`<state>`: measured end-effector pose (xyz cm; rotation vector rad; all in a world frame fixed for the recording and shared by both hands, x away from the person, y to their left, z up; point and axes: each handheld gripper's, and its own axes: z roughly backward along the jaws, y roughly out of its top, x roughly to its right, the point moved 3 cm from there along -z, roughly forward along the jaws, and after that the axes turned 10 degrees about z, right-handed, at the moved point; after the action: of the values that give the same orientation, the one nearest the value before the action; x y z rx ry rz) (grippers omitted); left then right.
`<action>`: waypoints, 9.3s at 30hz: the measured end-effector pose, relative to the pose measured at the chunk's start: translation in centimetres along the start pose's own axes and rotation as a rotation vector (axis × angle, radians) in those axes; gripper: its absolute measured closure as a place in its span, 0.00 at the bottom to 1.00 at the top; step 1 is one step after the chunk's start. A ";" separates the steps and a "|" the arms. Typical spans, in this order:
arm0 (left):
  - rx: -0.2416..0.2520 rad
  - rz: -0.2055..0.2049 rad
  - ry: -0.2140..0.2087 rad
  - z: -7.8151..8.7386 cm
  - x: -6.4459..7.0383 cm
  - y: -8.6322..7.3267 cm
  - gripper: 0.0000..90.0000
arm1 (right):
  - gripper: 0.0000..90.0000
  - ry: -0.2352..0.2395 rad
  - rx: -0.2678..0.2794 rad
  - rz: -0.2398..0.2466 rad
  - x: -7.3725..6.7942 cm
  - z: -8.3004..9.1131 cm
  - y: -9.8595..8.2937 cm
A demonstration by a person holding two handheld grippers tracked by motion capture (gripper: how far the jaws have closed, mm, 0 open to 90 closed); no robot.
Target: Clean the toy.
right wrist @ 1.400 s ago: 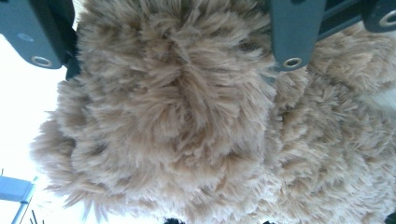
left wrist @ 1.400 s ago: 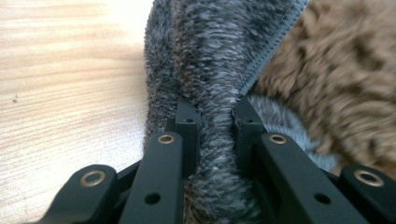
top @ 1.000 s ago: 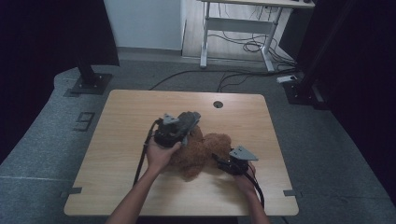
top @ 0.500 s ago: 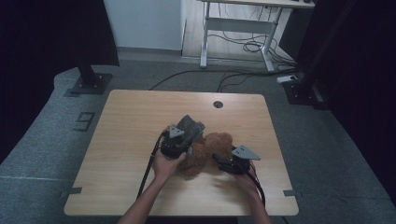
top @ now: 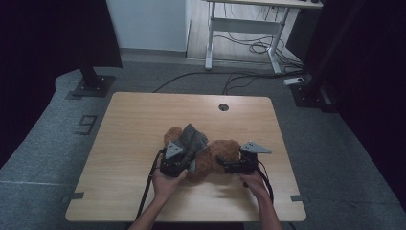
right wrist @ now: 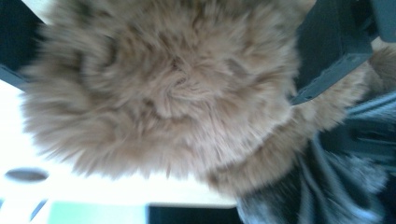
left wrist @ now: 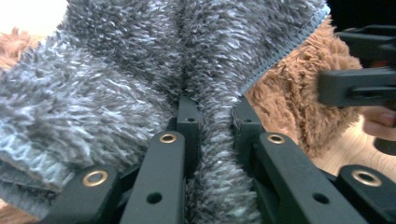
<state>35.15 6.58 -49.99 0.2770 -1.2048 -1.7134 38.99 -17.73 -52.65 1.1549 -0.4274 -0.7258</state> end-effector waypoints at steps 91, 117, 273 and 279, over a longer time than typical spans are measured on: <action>-0.086 0.048 0.103 2.6 -5.0 2.9 0.85 | 0.41 -0.079 0.039 0.276 -2.8 1.5 -3.2; -0.133 -0.064 0.094 -0.7 1.2 7.2 0.85 | 0.41 -0.083 0.050 0.282 -2.6 1.4 -3.3; -0.233 0.232 0.008 1.4 -10.0 -1.3 0.85 | 0.41 -0.088 0.026 0.238 -1.3 0.2 -2.6; -0.261 0.221 0.090 2.4 -11.2 -2.3 0.85 | 0.39 -0.086 0.016 0.245 -1.7 0.8 -3.0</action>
<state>37.69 17.10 -54.35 0.0588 -0.8989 -1.6242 36.42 -17.74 -55.07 1.0663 -0.6364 -0.5602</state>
